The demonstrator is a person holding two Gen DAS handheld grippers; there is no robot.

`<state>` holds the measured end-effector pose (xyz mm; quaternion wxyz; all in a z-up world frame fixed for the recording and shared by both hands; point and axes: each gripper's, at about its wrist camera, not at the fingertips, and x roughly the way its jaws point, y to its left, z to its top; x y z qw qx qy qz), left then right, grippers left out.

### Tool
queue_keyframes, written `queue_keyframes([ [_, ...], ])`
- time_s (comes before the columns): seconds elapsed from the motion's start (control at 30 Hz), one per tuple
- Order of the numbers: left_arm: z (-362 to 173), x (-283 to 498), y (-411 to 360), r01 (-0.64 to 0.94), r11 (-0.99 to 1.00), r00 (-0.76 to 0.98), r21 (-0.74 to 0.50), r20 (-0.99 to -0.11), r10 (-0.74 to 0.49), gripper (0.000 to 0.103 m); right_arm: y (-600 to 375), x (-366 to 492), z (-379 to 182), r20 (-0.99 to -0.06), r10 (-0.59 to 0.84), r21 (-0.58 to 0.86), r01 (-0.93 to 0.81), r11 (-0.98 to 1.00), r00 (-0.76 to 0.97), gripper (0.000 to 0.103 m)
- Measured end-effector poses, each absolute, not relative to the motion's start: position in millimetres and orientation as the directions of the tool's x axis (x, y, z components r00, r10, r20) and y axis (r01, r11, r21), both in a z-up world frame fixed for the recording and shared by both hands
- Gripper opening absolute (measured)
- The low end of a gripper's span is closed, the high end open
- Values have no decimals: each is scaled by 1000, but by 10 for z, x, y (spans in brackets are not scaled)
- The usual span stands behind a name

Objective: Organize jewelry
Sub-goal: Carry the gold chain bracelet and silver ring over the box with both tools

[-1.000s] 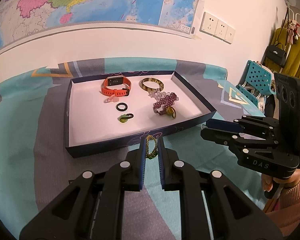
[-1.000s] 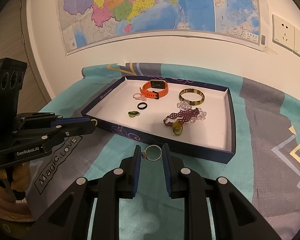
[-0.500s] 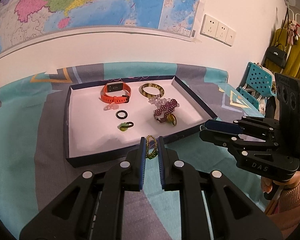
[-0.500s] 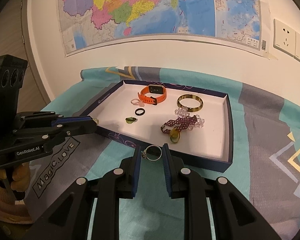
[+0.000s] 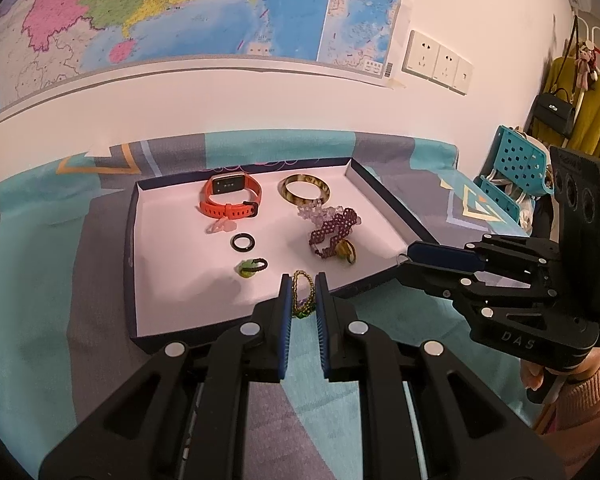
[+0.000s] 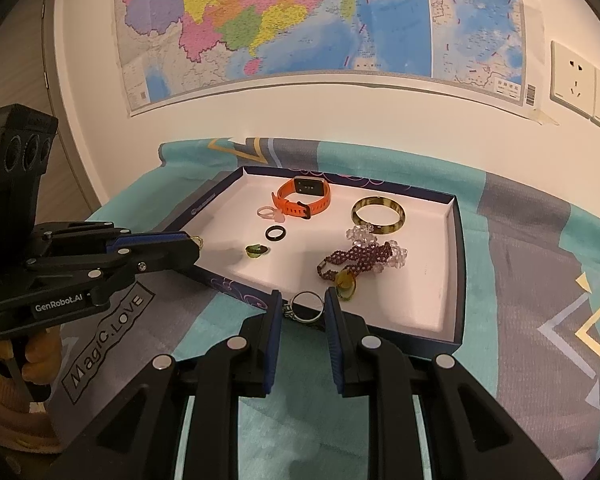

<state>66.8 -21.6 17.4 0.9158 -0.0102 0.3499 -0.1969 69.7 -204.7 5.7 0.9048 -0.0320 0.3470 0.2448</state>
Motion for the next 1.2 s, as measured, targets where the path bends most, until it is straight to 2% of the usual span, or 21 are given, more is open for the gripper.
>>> queue_keyframes([
  [1.2,185,954,-263,334,933,693,-136,-635,-341,12,-1965,899,61,-639,422,101,-473,875,643,20],
])
